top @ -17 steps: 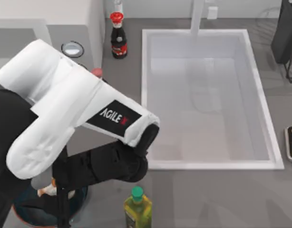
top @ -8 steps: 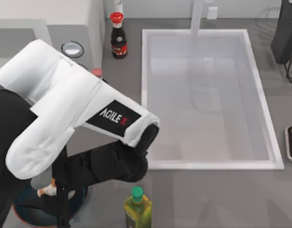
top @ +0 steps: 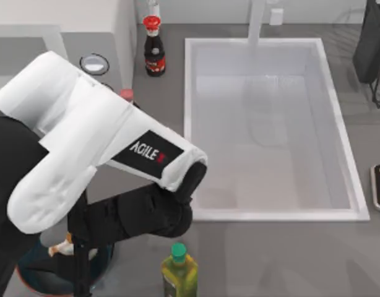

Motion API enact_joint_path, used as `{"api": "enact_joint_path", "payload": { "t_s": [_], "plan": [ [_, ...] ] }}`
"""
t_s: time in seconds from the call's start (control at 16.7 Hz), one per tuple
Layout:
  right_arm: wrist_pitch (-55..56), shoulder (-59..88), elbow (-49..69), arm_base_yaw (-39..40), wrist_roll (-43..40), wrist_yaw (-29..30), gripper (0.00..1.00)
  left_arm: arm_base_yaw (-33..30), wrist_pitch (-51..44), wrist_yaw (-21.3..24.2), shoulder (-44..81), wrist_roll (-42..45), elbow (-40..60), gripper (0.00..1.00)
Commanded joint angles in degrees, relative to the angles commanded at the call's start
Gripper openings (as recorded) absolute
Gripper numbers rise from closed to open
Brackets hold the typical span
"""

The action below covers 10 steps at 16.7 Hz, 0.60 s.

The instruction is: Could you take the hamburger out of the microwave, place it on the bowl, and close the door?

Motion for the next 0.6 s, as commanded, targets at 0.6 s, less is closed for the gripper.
{"api": "enact_joint_path", "payload": {
  "t_s": [0.6],
  "plan": [
    [0.0, 0.0, 0.0, 0.0, 0.0, 0.0, 1.00, -0.7, -0.6, -1.5, -3.1, -2.8, 0.4, 1.00]
  ]
}}
